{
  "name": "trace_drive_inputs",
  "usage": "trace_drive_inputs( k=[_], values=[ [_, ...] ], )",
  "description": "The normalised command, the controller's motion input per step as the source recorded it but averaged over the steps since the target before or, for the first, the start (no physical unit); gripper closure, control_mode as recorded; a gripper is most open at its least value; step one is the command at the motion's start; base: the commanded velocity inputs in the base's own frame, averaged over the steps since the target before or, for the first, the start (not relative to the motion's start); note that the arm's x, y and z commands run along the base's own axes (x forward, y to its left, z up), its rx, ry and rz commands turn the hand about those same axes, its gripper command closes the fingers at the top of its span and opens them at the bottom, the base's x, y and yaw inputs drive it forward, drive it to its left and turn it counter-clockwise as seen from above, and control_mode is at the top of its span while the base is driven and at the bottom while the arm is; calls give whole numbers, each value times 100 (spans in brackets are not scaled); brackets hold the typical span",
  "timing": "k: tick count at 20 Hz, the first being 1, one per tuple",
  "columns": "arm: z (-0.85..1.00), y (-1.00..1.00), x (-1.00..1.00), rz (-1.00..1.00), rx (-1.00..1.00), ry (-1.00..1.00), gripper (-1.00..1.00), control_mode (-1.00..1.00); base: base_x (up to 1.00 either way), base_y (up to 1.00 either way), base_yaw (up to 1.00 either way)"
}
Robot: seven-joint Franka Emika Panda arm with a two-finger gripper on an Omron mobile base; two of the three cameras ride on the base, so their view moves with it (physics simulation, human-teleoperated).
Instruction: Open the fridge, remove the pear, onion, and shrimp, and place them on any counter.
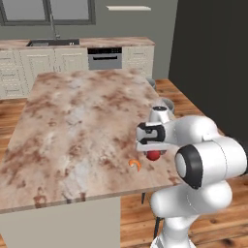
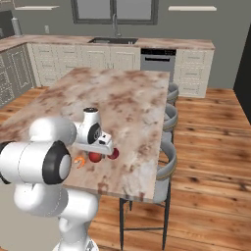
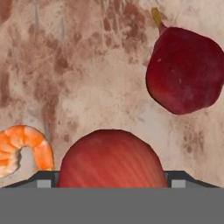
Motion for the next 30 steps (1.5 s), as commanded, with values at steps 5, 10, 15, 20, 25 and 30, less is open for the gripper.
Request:
trace_drive_inputs(
  k=[5, 10, 15, 20, 25, 30],
  values=[
    [-33, 0, 4, 0, 0, -11, -100, -100, 0, 0, 0],
    [52, 0, -18, 0, 0, -31, -100, -100, 0, 0, 0],
    [100, 0, -36, 0, 0, -31, -100, -100, 0, 0, 0],
    [100, 0, -47, 0, 0, -20, -100, -100, 0, 0, 0],
    [100, 7, -11, 0, 0, -26, -100, -100, 0, 0, 0],
    [100, 7, -37, 0, 1, -26, -100, -100, 0, 0, 0]
  ],
)
